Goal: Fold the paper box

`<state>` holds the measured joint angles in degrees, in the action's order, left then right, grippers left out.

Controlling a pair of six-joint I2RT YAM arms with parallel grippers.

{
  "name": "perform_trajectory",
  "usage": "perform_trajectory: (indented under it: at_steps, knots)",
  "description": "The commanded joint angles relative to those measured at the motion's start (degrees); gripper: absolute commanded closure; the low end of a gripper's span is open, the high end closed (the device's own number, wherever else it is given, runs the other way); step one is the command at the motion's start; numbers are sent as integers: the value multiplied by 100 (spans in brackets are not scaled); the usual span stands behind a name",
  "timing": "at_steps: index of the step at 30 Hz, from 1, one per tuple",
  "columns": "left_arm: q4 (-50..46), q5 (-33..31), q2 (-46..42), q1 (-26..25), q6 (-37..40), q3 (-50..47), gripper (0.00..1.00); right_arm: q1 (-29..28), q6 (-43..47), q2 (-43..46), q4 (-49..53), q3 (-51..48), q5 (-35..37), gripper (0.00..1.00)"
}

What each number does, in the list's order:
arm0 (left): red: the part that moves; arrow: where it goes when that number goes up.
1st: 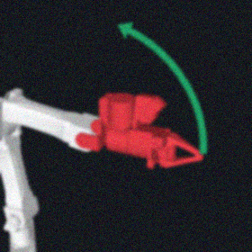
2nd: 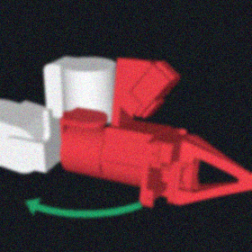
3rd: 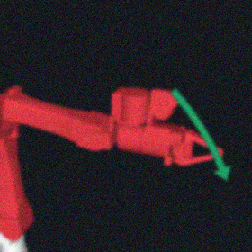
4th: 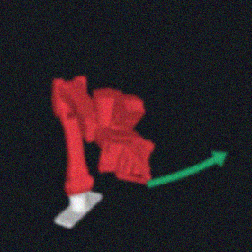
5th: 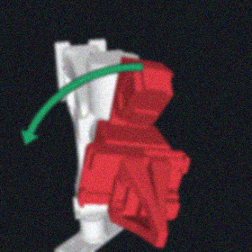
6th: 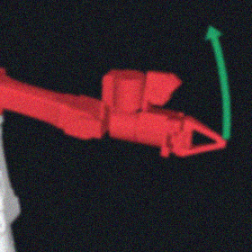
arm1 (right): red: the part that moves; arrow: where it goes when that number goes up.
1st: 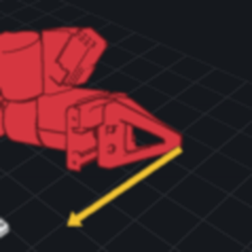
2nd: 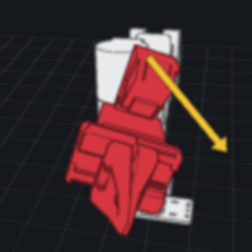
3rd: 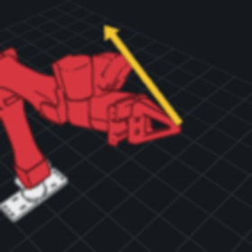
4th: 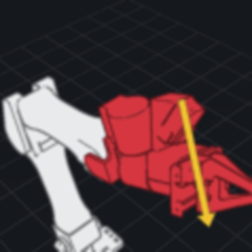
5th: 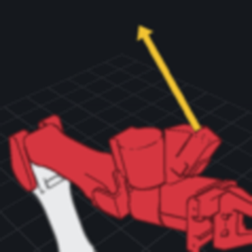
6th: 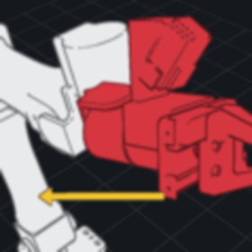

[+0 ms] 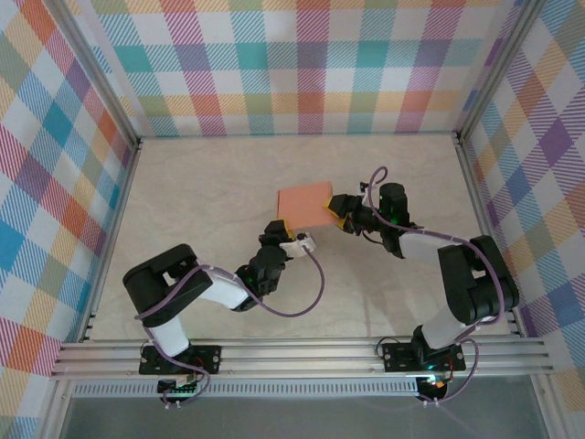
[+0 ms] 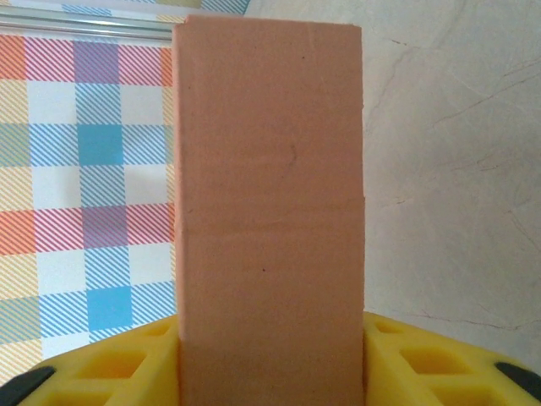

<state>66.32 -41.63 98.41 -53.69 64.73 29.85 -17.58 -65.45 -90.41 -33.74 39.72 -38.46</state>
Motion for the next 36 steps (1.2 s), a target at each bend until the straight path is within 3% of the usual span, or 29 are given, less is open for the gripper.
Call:
perform_trajectory:
  at_steps: [1, 16, 24, 30, 36]
  knots:
    - [-246, -25, -306, 69, -256, 6, 83, 40, -20, 147, 32, -35, -140, 51]
    - [-1706, 362, -958, 104, -1036, 30, 85, 45, -60, 223, 116, 18, -100, 42]
    - [-2235, 632, -1116, 199, -1417, 56, 86, 62, 5, 342, 343, -3, 76, 16]
    - [-2507, 785, -1204, 289, -1626, 43, 86, 106, 81, 389, 632, -26, 286, 19]
    - [-2642, 983, -1071, 309, -1726, 56, 82, 110, -89, 198, 450, -32, 181, 14]
